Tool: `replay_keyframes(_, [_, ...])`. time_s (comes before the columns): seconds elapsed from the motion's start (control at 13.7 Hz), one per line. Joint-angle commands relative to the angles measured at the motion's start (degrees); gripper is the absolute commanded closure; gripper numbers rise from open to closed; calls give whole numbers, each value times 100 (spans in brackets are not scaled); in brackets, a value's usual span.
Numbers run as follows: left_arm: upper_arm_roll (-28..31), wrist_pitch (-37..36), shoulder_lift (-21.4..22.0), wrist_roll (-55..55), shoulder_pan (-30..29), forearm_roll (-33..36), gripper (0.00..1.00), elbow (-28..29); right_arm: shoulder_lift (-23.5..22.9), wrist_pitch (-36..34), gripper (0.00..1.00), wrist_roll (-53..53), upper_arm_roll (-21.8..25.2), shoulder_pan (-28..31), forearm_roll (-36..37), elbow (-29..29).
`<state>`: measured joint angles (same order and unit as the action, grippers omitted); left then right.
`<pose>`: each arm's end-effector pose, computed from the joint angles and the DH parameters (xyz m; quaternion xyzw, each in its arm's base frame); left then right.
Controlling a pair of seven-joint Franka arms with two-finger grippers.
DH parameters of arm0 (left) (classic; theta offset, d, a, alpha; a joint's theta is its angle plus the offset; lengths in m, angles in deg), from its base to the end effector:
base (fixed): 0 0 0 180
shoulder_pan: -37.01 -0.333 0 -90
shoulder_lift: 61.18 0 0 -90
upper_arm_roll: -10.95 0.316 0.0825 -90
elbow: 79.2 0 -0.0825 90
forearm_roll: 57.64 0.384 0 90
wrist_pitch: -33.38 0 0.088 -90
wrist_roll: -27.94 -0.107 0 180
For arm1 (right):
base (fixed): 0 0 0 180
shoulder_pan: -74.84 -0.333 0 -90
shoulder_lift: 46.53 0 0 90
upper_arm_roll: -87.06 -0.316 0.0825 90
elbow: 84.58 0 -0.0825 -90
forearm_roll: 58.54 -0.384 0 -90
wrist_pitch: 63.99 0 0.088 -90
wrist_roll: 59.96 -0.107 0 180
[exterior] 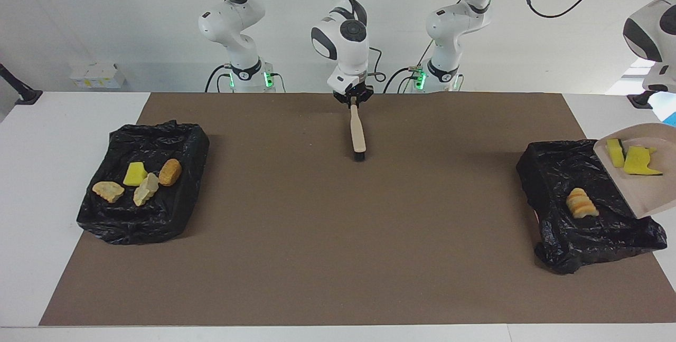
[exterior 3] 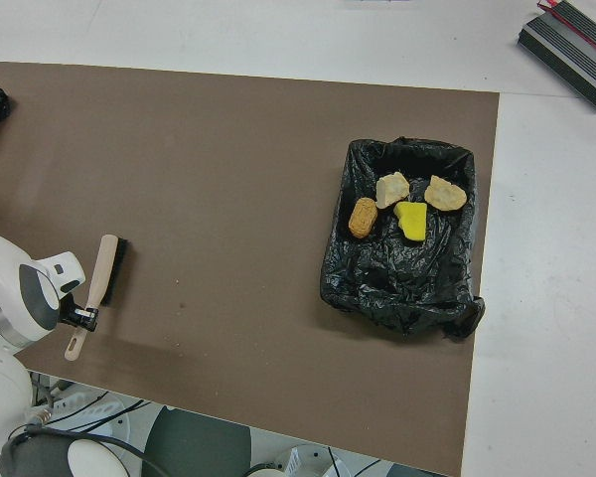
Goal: Sweep and dump trash in bin
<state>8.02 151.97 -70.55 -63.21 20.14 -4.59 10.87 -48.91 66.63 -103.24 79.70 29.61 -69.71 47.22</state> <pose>0.6171 0.1986 0.5977 -0.6007 0.6646 0.2415 0.3732 0.3061 0.4079 0.3251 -0.9966 -0.0153 0.0760 0.0270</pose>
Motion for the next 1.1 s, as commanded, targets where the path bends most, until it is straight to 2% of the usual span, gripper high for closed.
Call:
replay_keyframes(0.0, [73,121,497,736,262,809,100,677,-96,43,32,110,-2,146,158,-22])
replay_keyframes(0.07, [73,94,576,956,350,1091,100,757,-105,16,0,92,-2,138,228,-92])
replay_keyframes(0.22, [73,77,681,1116,412,1513,100,932,-96,-280,0,101,24,181,299,-337])
replay_keyframes(0.37, [64,111,892,1483,465,2067,100,1257,-79,-912,0,180,15,444,386,-802])
replay_keyframes(0.58, [55,120,1025,1984,675,2289,100,1460,-43,-1626,0,521,15,769,440,-1339])
replay_keyframes(0.8, [55,33,1016,2346,1001,2788,100,1688,-8,-1689,0,777,15,998,440,-1384])
replay_keyframes(1.02, [38,-134,1016,2365,1115,2816,100,1680,140,-1706,0,1153,24,1305,440,-1411])
